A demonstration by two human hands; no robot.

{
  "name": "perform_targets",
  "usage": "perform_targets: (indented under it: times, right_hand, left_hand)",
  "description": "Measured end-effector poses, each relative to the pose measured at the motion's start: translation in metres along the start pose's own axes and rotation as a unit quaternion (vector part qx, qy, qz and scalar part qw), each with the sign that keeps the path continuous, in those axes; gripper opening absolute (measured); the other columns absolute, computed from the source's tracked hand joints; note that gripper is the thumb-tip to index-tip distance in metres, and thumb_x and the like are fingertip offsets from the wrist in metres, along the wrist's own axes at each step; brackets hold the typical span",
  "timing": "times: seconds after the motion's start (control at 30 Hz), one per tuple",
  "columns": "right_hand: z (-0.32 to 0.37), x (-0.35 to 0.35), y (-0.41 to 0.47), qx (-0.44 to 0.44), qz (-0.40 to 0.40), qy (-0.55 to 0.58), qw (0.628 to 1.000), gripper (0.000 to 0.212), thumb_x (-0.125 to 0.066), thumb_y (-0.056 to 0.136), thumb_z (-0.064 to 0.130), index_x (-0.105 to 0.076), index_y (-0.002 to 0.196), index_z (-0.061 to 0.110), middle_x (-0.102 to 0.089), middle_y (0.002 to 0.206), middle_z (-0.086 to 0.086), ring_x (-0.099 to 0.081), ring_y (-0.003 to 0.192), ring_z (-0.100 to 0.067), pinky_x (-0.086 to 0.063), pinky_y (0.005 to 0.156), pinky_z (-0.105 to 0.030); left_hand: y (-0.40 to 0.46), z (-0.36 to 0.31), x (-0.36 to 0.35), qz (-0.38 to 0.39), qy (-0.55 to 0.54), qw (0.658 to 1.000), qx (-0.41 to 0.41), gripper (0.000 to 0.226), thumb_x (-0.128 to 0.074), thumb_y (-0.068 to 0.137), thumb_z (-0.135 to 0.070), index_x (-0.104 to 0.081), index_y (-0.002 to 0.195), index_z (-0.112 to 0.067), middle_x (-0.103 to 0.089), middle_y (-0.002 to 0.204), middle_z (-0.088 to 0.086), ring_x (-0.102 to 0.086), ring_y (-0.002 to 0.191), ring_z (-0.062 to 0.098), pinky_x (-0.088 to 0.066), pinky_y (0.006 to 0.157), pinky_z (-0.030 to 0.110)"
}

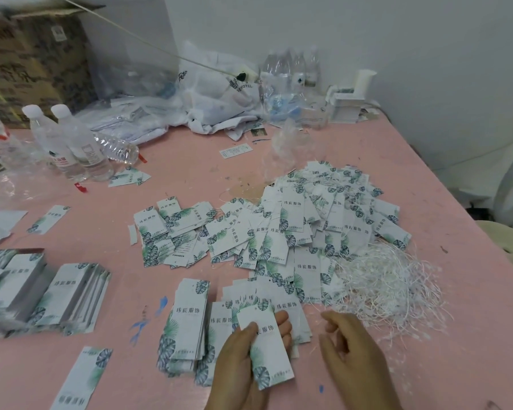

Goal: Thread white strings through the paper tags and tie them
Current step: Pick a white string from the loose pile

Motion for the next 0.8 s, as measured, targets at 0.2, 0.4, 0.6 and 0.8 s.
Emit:
perform_targets:
  times: [0.2, 0.4, 0.6, 0.8]
  right_hand:
    - [-0.022, -0.013, 0.012, -0.062, 0.124, -0.086, 0.987, 0.026, -0.067, 0.083, 0.038, -0.057, 0.105, 0.046, -0.051, 0.087, 0.016, -0.054, 0.079, -0.001, -0.041, 0.063, -0.013]
    - [-0.006, -0.04, 0.02, -0.05, 0.156, -0.156, 0.974, 0.014, -0.053, 0.091, 0.049, -0.053, 0.094, 0.036, -0.046, 0.087, 0.015, -0.051, 0.073, -0.002, -0.04, 0.06, -0.017]
    - [-0.018, -0.03, 0.029, -0.089, 0.118, -0.054, 0.988, 0.019, -0.05, 0.098, 0.031, -0.053, 0.079, 0.032, -0.055, 0.076, 0.01, -0.05, 0.065, -0.002, -0.041, 0.057, -0.019]
    - [-0.019, -0.01, 0.042, -0.112, 0.08, 0.032, 0.99, 0.017, -0.059, 0.091, 0.025, -0.058, 0.075, 0.031, -0.058, 0.072, 0.011, -0.05, 0.061, -0.002, -0.043, 0.057, -0.019]
  left_hand:
    - [-0.004, -0.003, -0.002, 0.001, 0.031, 0.999, -0.024, 0.037, -0.06, 0.069, -0.005, -0.07, 0.099, 0.014, -0.063, 0.106, 0.043, -0.069, 0.076, 0.042, -0.059, 0.057, 0.041]
    - [-0.007, -0.005, -0.001, -0.023, 0.017, 0.999, -0.025, 0.046, -0.057, 0.073, -0.009, -0.058, 0.116, 0.008, -0.063, 0.104, 0.041, -0.063, 0.067, 0.037, -0.055, 0.053, 0.038]
    - [-0.006, -0.007, -0.001, -0.016, 0.022, 0.999, -0.018, 0.038, -0.04, 0.09, -0.009, -0.054, 0.126, -0.008, -0.062, 0.088, 0.035, -0.058, 0.055, 0.033, -0.051, 0.045, 0.036]
    - [-0.012, -0.011, -0.007, -0.011, 0.019, 0.999, -0.036, 0.044, -0.044, 0.082, -0.008, -0.055, 0.125, -0.012, -0.061, 0.078, 0.033, -0.056, 0.051, 0.032, -0.05, 0.043, 0.036]
Point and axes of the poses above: each hand's wrist, its own y-axis towards the middle knuckle, its own x-axis out of the back of the hand, z = x × y, the point moved 9 cm from there along y, towards the middle knuckle
